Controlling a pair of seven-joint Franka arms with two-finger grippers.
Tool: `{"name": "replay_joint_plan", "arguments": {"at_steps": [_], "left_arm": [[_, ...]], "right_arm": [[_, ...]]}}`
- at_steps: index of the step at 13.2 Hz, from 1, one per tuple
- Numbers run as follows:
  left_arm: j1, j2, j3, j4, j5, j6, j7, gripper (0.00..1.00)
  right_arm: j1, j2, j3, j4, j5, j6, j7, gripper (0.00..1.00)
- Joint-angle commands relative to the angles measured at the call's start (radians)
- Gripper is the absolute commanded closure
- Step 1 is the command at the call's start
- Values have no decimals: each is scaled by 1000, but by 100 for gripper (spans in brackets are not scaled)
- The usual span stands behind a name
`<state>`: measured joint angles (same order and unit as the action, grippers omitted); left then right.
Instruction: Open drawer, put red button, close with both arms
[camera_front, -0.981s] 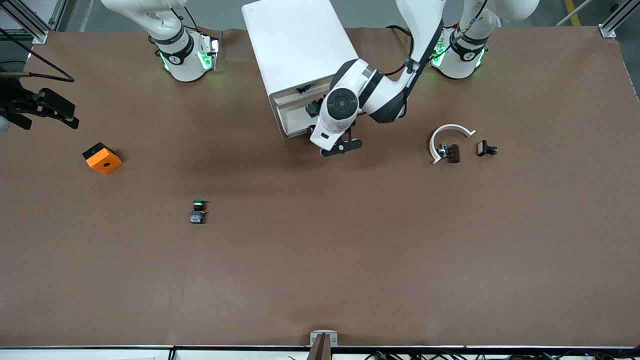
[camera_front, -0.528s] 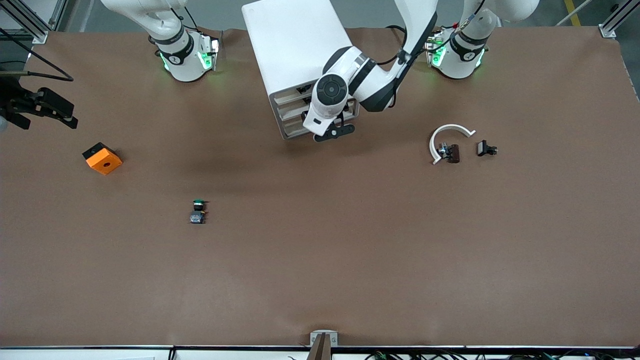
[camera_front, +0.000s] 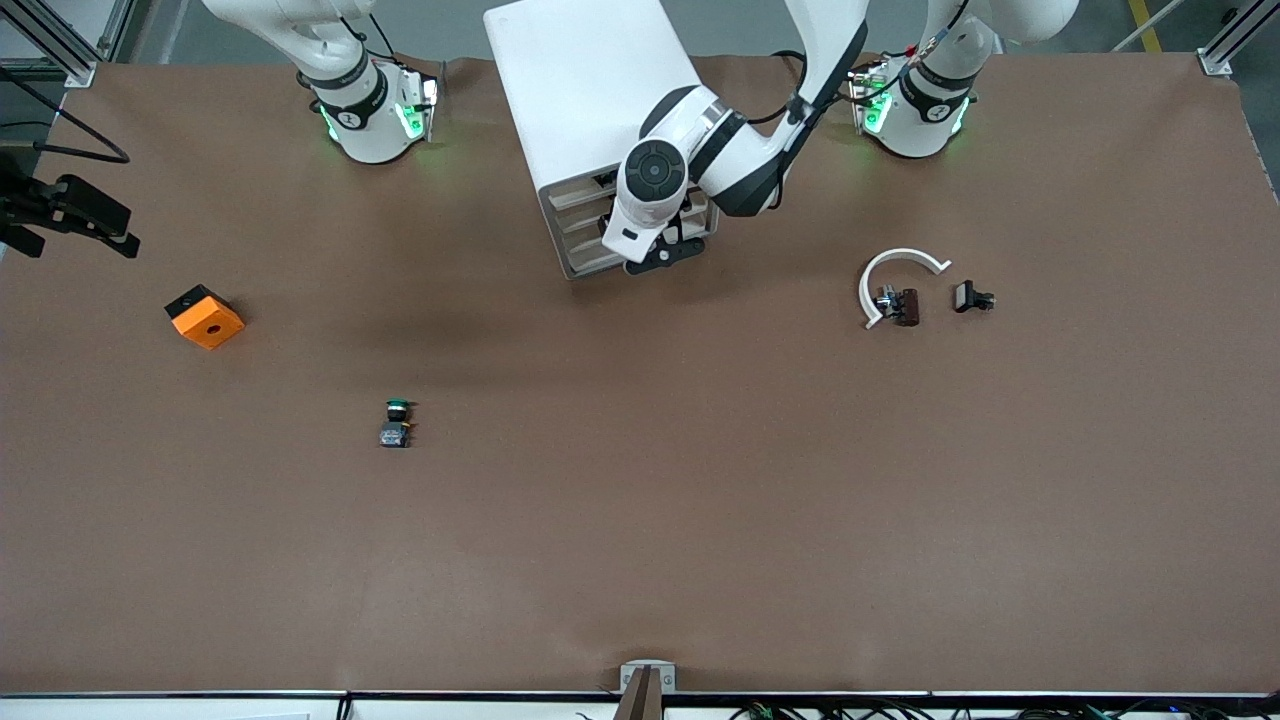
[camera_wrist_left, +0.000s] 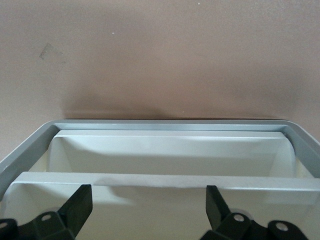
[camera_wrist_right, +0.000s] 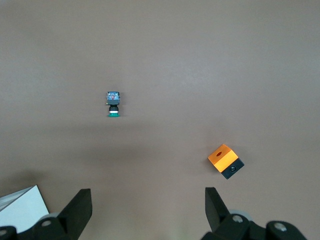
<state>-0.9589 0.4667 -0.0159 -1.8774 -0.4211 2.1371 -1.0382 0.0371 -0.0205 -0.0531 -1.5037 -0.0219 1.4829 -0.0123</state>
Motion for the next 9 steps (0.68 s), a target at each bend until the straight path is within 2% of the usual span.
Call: {"name": "replay_joint_plan", "arguments": {"at_steps": [1, 4, 9], "left_arm": [[29, 1, 11, 17, 19, 21, -16, 0], [95, -5, 34, 43, 83, 21, -14, 0], [302, -16, 34, 142, 174, 11, -2, 0]], "right_arm": [[-13, -9, 15, -3, -3, 2, -9, 0], [-11, -7, 15, -3, -3, -1, -9, 0], [-11, -7, 15, -3, -3, 0, -9, 0]]}}
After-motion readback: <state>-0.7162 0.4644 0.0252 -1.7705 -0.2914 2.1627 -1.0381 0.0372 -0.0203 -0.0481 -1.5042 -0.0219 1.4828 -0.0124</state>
